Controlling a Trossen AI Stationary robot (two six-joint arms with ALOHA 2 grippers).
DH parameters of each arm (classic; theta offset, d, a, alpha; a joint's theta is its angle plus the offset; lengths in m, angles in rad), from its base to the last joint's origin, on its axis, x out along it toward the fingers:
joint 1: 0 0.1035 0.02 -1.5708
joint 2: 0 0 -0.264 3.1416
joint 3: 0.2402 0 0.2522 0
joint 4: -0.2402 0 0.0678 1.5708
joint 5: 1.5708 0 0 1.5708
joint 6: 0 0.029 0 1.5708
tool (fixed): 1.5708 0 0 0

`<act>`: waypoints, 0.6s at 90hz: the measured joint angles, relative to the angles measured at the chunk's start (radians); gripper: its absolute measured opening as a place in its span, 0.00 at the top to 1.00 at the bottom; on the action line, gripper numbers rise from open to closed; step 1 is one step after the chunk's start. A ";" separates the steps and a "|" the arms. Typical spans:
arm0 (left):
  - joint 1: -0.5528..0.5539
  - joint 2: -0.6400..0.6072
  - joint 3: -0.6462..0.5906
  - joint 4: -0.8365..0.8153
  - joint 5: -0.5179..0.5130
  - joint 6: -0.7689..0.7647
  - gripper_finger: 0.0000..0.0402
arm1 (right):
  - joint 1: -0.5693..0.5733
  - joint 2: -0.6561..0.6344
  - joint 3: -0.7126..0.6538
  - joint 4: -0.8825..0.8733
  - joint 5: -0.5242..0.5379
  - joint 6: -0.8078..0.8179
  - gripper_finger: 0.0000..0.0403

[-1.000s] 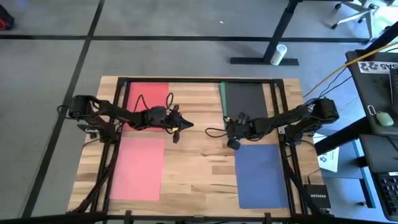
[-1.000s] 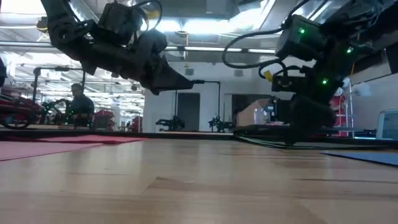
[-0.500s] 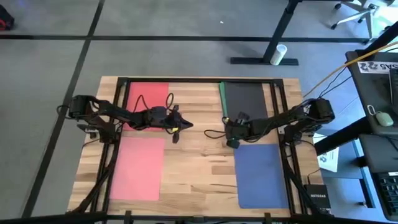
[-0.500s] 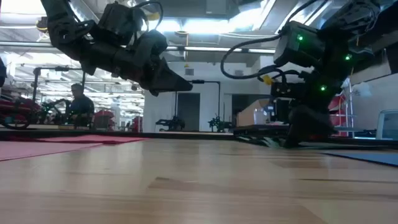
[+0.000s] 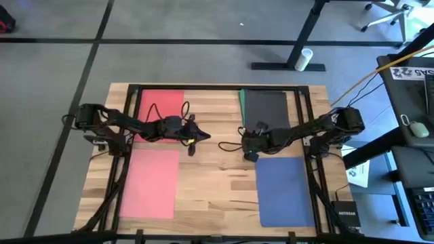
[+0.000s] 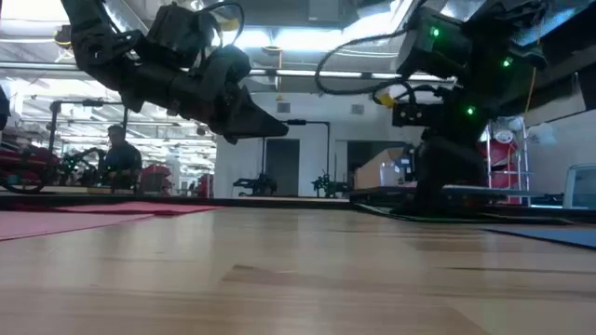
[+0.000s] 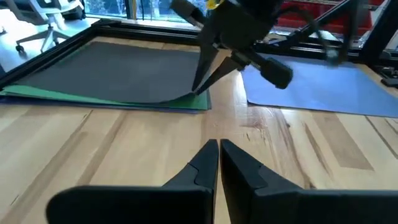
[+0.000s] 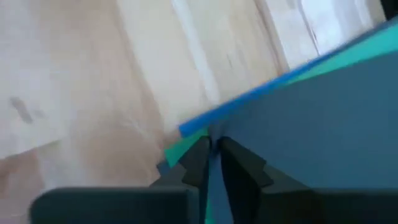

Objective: Organize paper
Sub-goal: Put the black paper on the bottom center of the table

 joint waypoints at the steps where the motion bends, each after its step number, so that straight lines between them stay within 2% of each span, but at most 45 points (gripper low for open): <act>1: 0.000 0.000 0.000 0.000 0.000 0.000 1.00 | 0.003 0.000 0.003 -0.001 0.000 -0.001 0.98; 22: 0.000 0.000 0.000 0.002 0.000 0.000 1.00 | 0.044 0.000 0.065 0.009 0.004 -0.013 1.00; 54: 0.000 0.000 0.000 0.005 0.000 0.000 1.00 | 0.040 0.016 0.071 0.289 -0.121 -0.129 1.00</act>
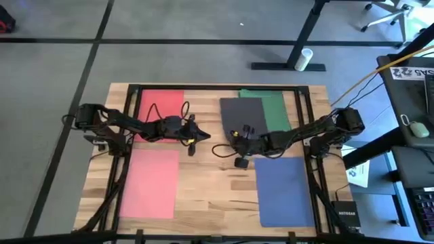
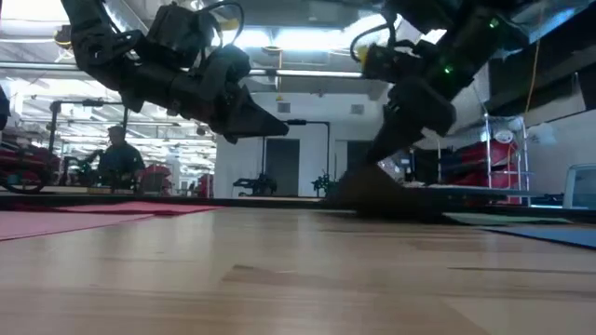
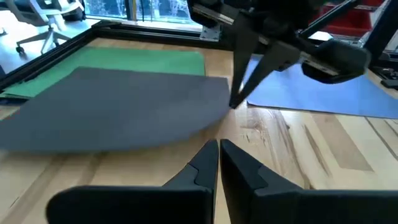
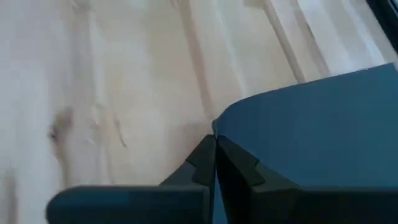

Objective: Organize paper
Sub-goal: Put the black paper on the bottom center of the table

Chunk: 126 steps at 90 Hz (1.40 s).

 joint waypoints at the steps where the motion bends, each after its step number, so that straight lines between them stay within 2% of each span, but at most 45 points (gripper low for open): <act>1: 0.000 0.000 0.000 0.000 0.000 0.000 1.00 | -0.001 0.001 0.000 0.005 -0.003 -0.001 1.00; 18: 0.001 0.000 0.002 0.000 -0.002 -0.016 1.00 | -0.015 0.020 -0.001 0.075 -0.039 -0.007 1.00; 34: 0.002 0.016 0.017 -0.010 -0.060 -0.025 1.00 | -0.055 0.073 0.001 0.213 -0.116 -0.028 1.00; 52: 0.031 0.080 0.038 -0.064 -0.062 -0.050 1.00 | -0.074 0.129 0.060 0.237 -0.145 -0.055 1.00; 75: 0.063 0.185 0.068 -0.082 -0.062 -0.079 1.00 | -0.073 0.196 0.153 0.227 -0.178 -0.108 1.00; 102: 0.072 0.204 0.071 -0.158 -0.061 -0.076 1.00 | -0.078 0.220 0.192 0.225 -0.152 -0.103 0.99; 126: 0.074 0.203 0.072 -0.162 -0.062 -0.072 1.00 | -0.078 0.216 0.277 0.036 -0.151 -0.107 0.89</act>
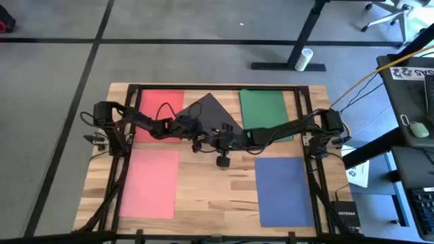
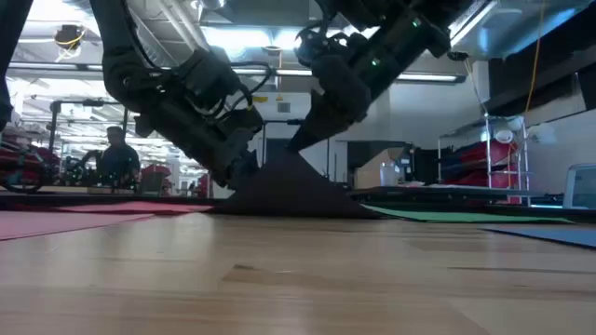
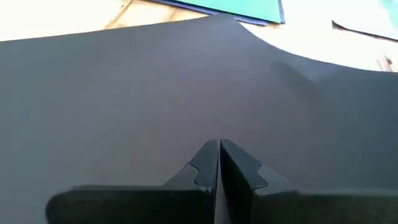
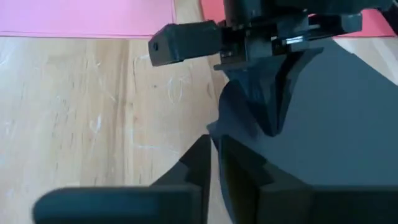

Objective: Organize paper
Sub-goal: Put the black paper on the bottom center of the table

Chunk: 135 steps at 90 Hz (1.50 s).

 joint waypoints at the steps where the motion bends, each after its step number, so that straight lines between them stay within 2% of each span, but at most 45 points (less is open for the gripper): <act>1: 0.000 0.000 0.000 -0.001 0.000 0.000 1.00 | 0.000 0.000 0.003 -0.005 0.000 0.000 0.89; 17: 0.000 0.000 0.000 0.001 0.000 0.000 1.00 | 0.000 0.000 0.063 -0.086 -0.001 -0.001 0.80; 27: -0.001 0.000 0.000 0.000 0.000 -0.002 1.00 | 0.000 -0.001 0.085 -0.173 0.013 -0.005 0.79; 33: -0.001 0.000 0.000 -0.003 0.000 -0.003 1.00 | 0.001 -0.001 0.092 -0.240 0.081 -0.005 0.83; 43: -0.001 0.000 0.000 -0.018 0.000 -0.006 1.00 | -0.003 -0.002 0.085 -0.443 0.273 0.005 0.96; 51: -0.001 0.000 0.000 -0.024 0.000 -0.012 1.00 | -0.034 -0.002 0.039 -0.514 0.357 0.055 0.98; 60: 0.000 0.000 0.000 -0.026 0.000 -0.030 1.00 | -0.077 -0.001 -0.034 -0.499 0.332 0.100 0.99; 71: 0.011 0.000 0.000 -0.033 -0.001 -0.051 1.00 | -0.108 -0.001 -0.126 -0.370 0.268 0.104 1.00; 90: 0.038 0.000 0.000 -0.088 -0.032 -0.074 1.00 | -0.097 -0.003 -0.200 -0.293 0.151 0.174 1.00; 101: 0.048 0.000 0.000 -0.108 -0.034 -0.082 1.00 | -0.066 -0.005 -0.199 -0.291 0.133 0.207 1.00; 114: 0.048 0.000 0.000 -0.105 -0.035 -0.082 1.00 | -0.028 0.000 -0.147 -0.277 0.043 0.191 1.00; 135: 0.051 0.000 0.000 -0.107 -0.059 -0.082 1.00 | -0.006 0.000 -0.080 -0.222 0.062 0.155 1.00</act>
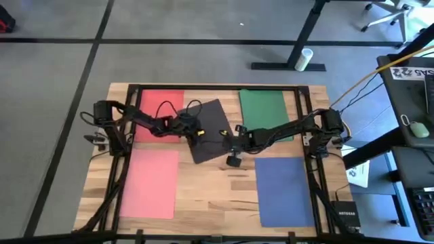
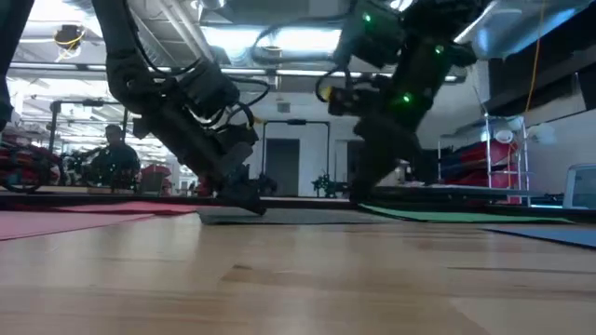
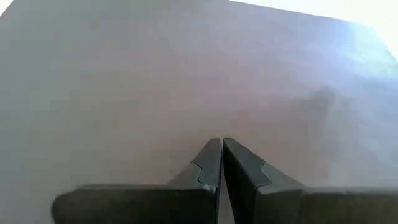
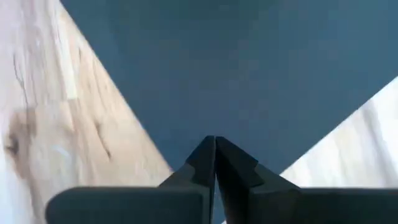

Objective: Organize paper
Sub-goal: Put the black paper on the bottom center of the table

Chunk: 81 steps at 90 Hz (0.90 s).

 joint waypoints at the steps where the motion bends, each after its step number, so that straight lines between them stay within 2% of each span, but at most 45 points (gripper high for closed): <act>1: 0.000 0.000 0.000 0.000 -0.001 0.000 1.00 | 0.000 0.000 0.000 0.004 0.005 0.000 1.00; 8: -0.002 0.000 0.000 0.000 0.000 0.000 1.00 | -0.013 0.000 0.001 0.013 0.041 -0.005 1.00; 22: -0.016 0.000 0.000 0.002 0.001 0.005 1.00 | -0.062 0.025 0.001 0.013 0.042 -0.023 1.00; 44: -0.004 -0.001 0.000 -0.009 -0.003 0.004 1.00 | -0.071 0.086 0.003 0.027 -0.091 -0.019 1.00; 81: 0.009 -0.002 0.000 -0.001 -0.016 0.006 1.00 | -0.032 0.087 0.004 0.051 -0.118 0.030 1.00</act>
